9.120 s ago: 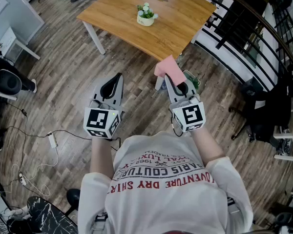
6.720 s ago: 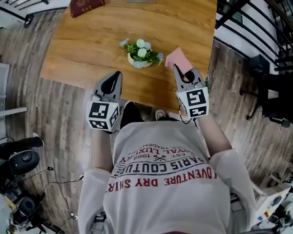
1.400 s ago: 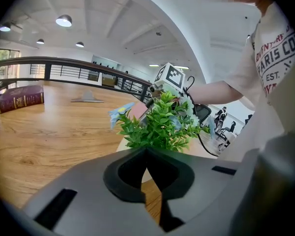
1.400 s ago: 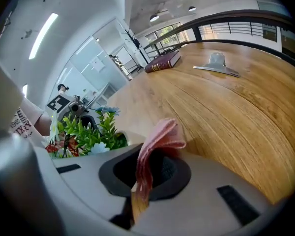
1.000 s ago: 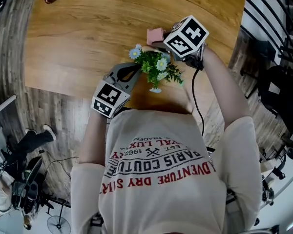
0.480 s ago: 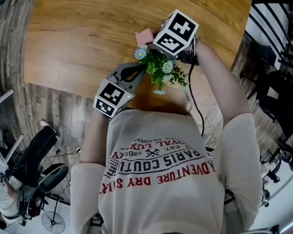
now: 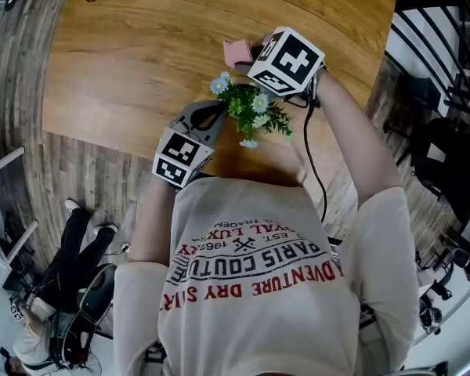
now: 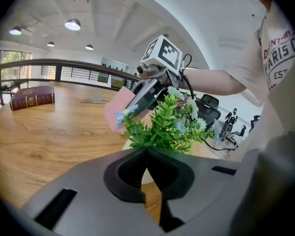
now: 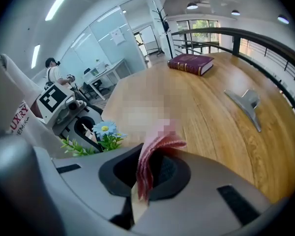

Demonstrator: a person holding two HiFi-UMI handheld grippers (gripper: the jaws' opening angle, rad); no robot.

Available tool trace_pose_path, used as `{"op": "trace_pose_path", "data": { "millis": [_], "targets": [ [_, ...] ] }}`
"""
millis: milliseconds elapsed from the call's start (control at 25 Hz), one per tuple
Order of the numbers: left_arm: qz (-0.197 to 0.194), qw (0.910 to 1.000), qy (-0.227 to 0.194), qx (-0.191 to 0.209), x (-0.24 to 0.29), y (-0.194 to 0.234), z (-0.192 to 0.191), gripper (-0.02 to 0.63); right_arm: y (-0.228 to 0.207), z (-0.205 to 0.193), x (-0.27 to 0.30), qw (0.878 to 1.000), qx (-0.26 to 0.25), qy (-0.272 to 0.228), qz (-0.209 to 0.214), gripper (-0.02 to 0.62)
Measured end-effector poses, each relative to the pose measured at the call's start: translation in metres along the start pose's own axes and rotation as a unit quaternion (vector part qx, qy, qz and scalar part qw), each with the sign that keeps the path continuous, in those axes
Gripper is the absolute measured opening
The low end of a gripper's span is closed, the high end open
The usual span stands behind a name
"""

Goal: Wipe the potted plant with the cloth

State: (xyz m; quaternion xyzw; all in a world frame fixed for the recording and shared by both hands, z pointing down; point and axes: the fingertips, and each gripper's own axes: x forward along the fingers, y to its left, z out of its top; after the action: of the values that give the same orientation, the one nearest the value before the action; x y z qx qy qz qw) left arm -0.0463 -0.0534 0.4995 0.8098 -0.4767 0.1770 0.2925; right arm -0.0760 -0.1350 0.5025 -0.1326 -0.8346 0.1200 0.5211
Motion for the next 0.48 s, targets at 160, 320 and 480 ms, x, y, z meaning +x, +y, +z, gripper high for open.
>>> {"op": "trace_pose_path", "data": {
  "millis": [160, 320, 480],
  "targets": [
    [0.039, 0.9987, -0.033, 0.001, -0.015, -0.002, 0.024, 0.015, -0.007, 0.001, -0.043, 0.997, -0.008, -0.045, -0.068, 0.035],
    [0.082, 0.9949, -0.057, 0.011, -0.043, 0.001, 0.037, 0.015, 0.000, 0.017, -0.085, 0.985, 0.001, -0.114, -0.127, 0.035],
    [0.097, 0.9914, -0.084, 0.024, -0.069, 0.004, 0.045, 0.015, 0.029, 0.041, -0.114, 0.975, -0.005, -0.153, -0.161, 0.035]
  ]
}}
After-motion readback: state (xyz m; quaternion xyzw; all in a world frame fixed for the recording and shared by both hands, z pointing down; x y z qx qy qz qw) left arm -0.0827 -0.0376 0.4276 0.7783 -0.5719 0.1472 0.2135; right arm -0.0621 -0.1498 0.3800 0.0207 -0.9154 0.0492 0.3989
